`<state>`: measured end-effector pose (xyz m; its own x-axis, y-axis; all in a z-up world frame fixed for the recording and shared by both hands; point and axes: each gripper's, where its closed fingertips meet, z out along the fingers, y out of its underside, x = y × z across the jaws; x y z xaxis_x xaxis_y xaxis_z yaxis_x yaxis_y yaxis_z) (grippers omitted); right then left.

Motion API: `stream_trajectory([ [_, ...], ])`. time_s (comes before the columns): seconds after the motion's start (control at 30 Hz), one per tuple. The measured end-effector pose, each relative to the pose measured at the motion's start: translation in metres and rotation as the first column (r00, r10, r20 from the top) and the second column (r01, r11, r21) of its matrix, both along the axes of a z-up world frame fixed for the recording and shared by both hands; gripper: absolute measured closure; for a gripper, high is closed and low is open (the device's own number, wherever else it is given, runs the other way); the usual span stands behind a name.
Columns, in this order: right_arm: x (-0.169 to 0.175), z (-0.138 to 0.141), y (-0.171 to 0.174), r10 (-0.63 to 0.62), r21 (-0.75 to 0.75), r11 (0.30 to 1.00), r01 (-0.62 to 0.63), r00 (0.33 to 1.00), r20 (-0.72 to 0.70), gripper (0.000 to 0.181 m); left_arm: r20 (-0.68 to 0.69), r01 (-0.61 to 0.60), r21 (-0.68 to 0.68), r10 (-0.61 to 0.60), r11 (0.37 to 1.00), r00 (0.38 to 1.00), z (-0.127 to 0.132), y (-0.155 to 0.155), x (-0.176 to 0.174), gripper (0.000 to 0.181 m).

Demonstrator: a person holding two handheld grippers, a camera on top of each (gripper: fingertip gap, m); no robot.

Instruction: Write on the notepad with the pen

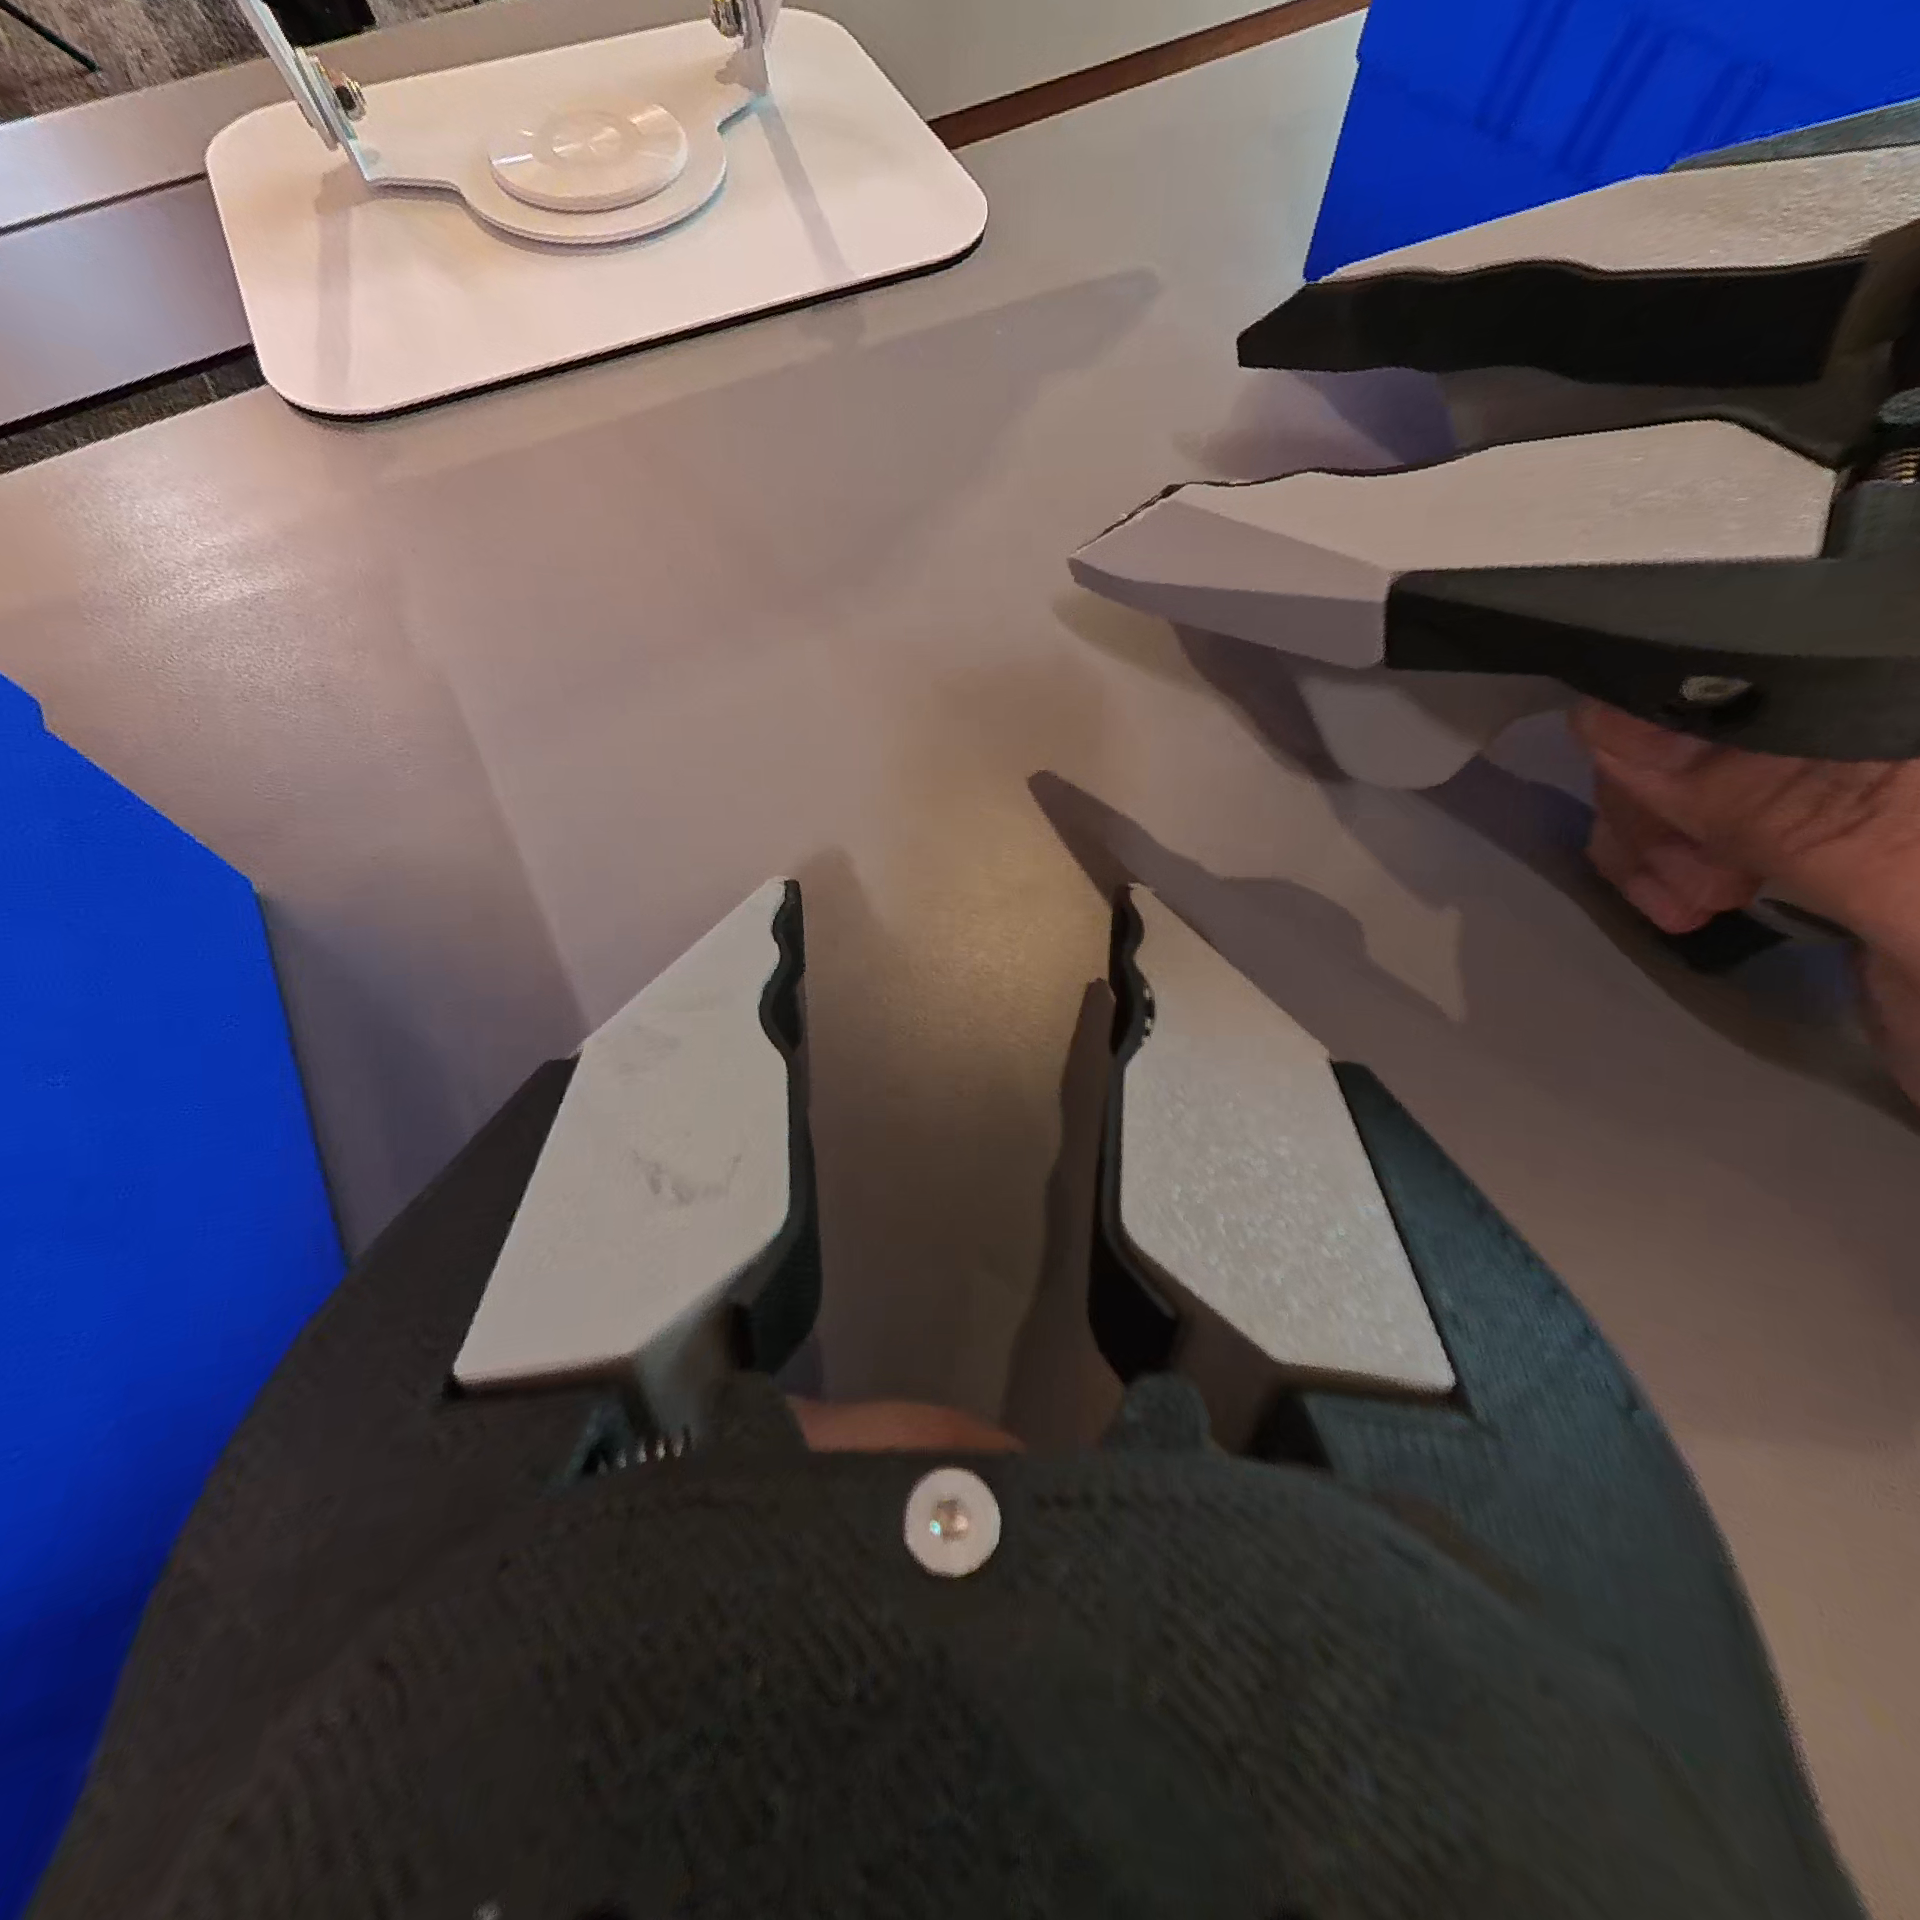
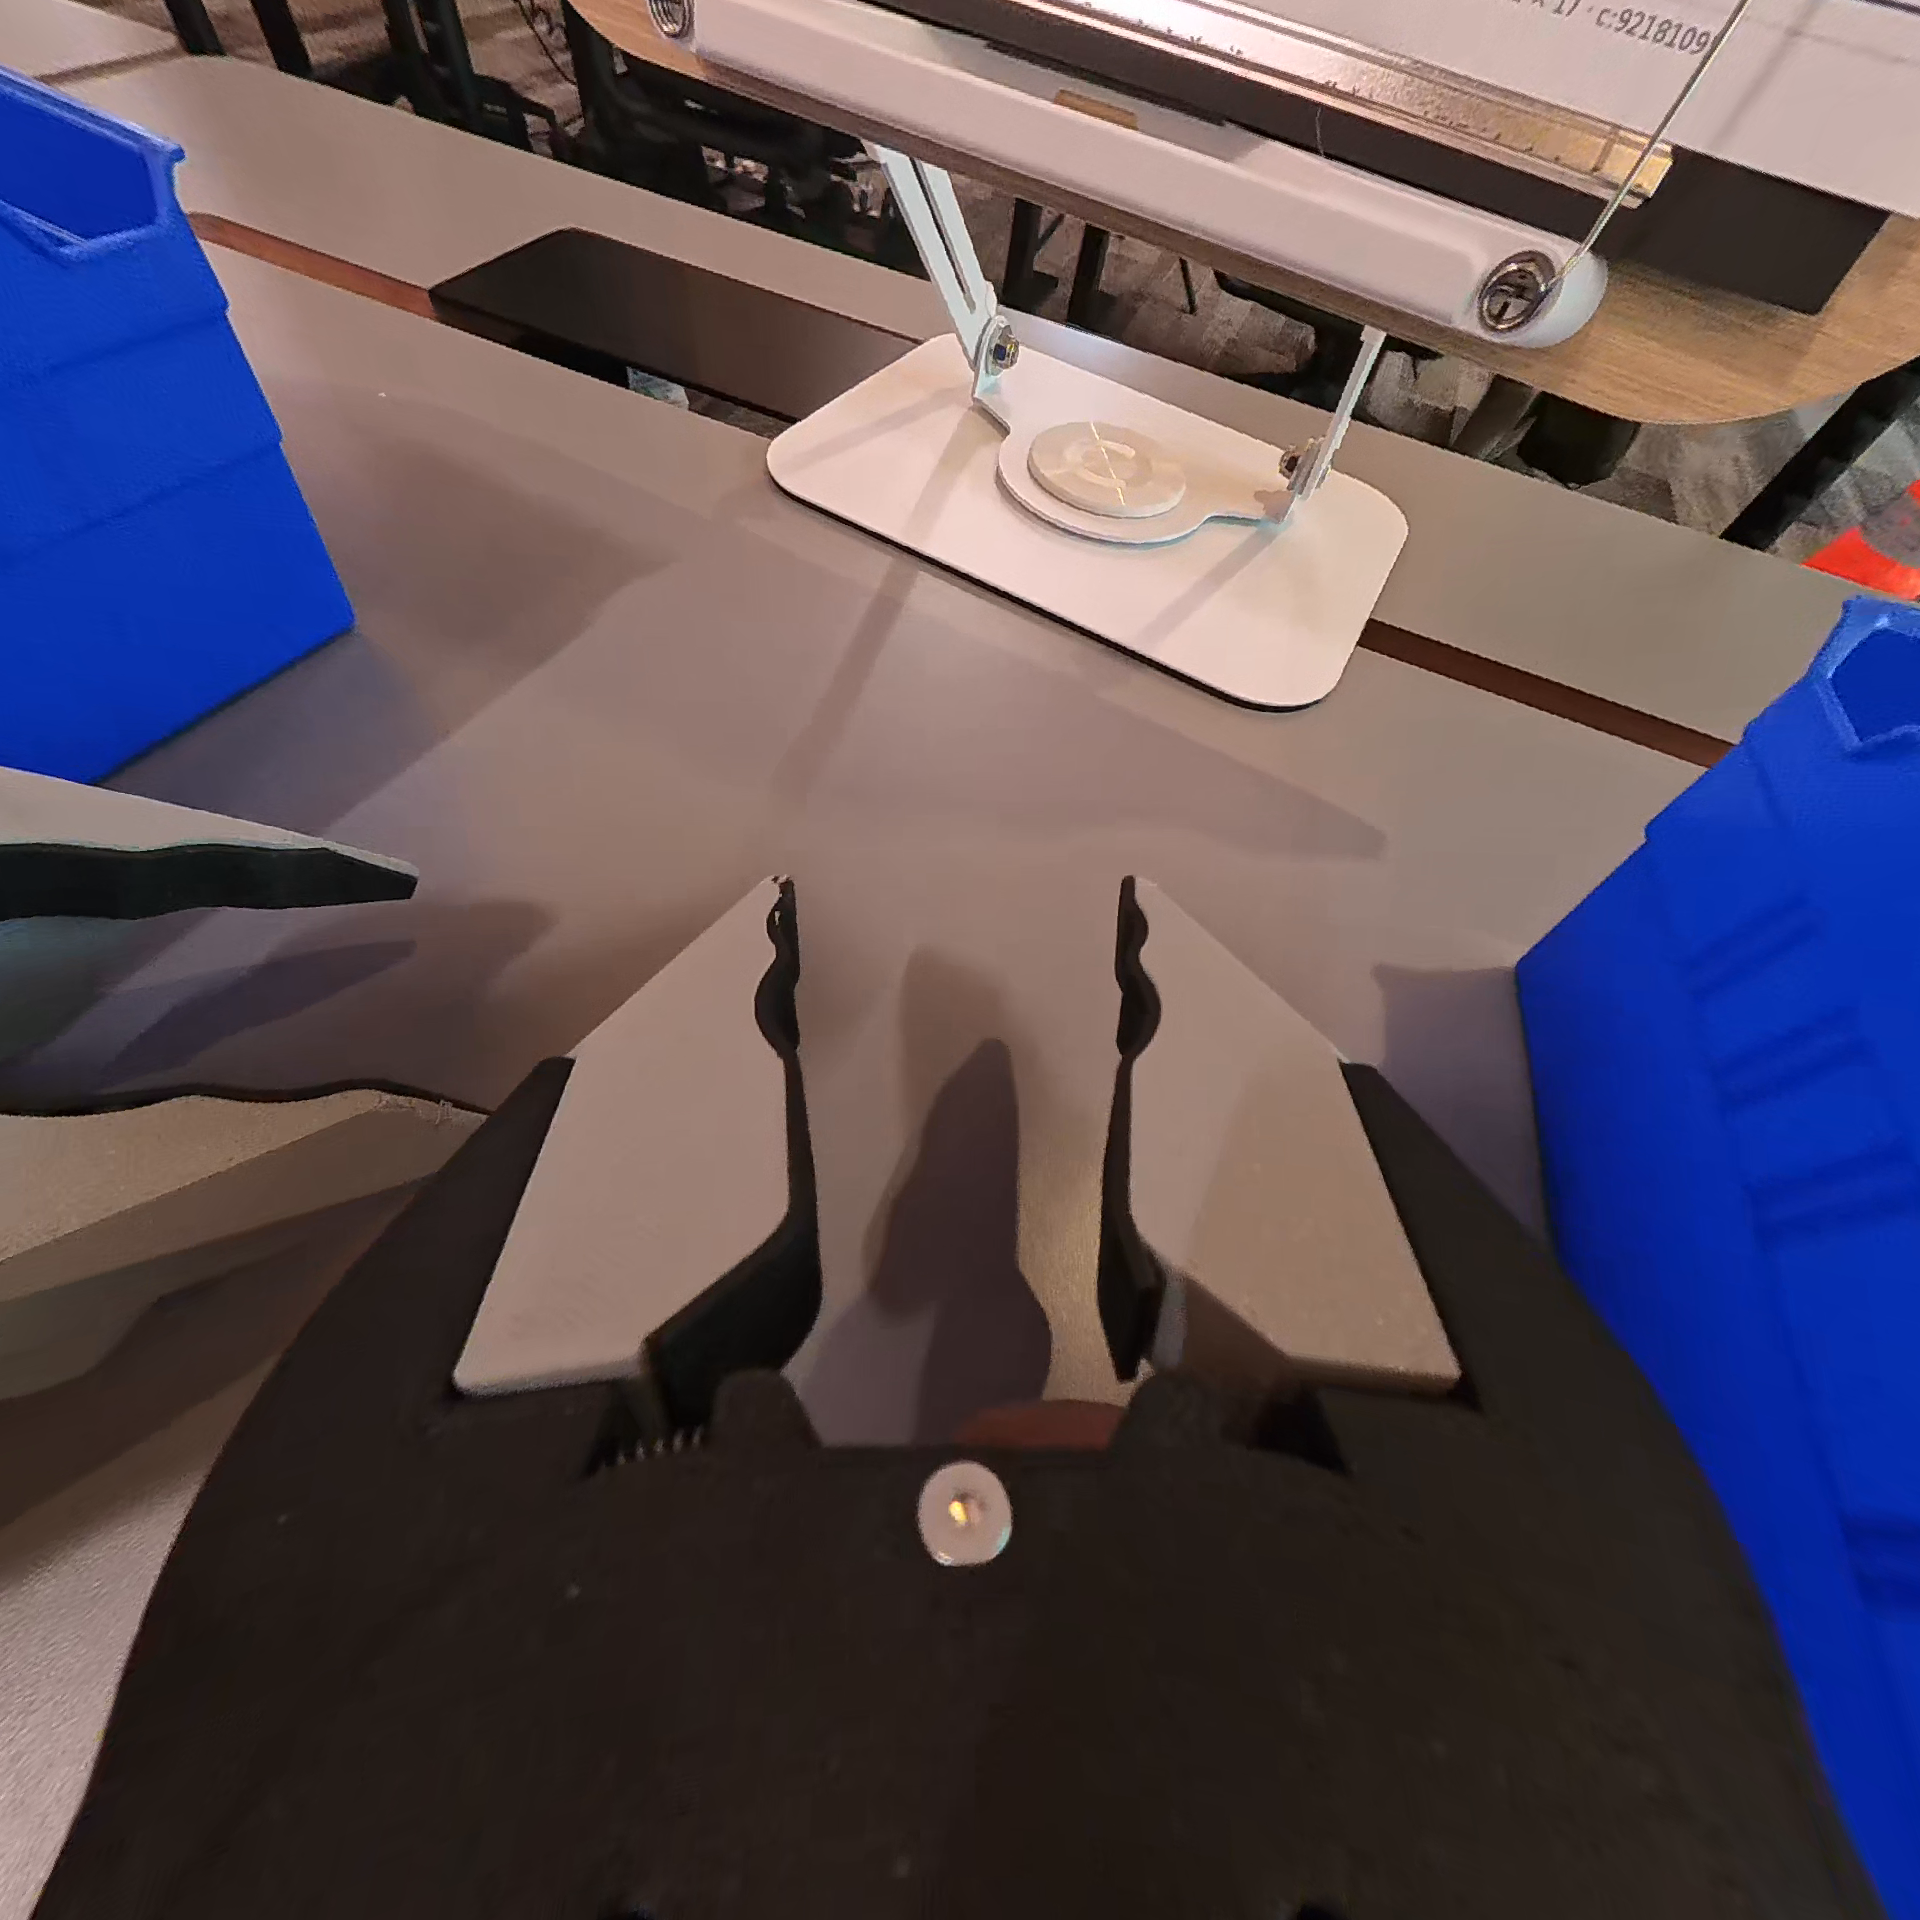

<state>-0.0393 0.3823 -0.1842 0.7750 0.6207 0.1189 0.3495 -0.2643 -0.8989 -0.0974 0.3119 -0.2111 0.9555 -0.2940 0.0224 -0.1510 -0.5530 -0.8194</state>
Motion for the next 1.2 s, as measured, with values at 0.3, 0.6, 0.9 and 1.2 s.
stream_trajectory([
  [0.3,-0.002,-0.004,-0.003,0.027,-0.032,0.999,-0.028,1.0,-0.005,0.12,-0.015,0.036,-0.027,-0.037,0.999,0.999,-0.005,-0.003,0.008,0.122],
  [0.6,-0.004,-0.009,-0.004,0.044,-0.08,0.996,-0.046,0.999,-0.022,0.119,-0.026,0.045,-0.039,-0.046,0.998,0.999,-0.007,-0.004,0.011,0.12],
  [0.9,-0.006,-0.008,-0.012,0.06,-0.069,0.996,-0.061,0.998,-0.012,0.118,-0.038,0.059,-0.024,-0.06,0.998,0.997,-0.005,-0.011,0.017,0.12],
  [1.2,-0.005,-0.009,-0.013,0.06,-0.082,0.995,-0.061,0.998,-0.022,0.117,-0.042,0.076,-0.025,-0.077,0.997,0.996,-0.006,-0.013,0.021,0.12],
])
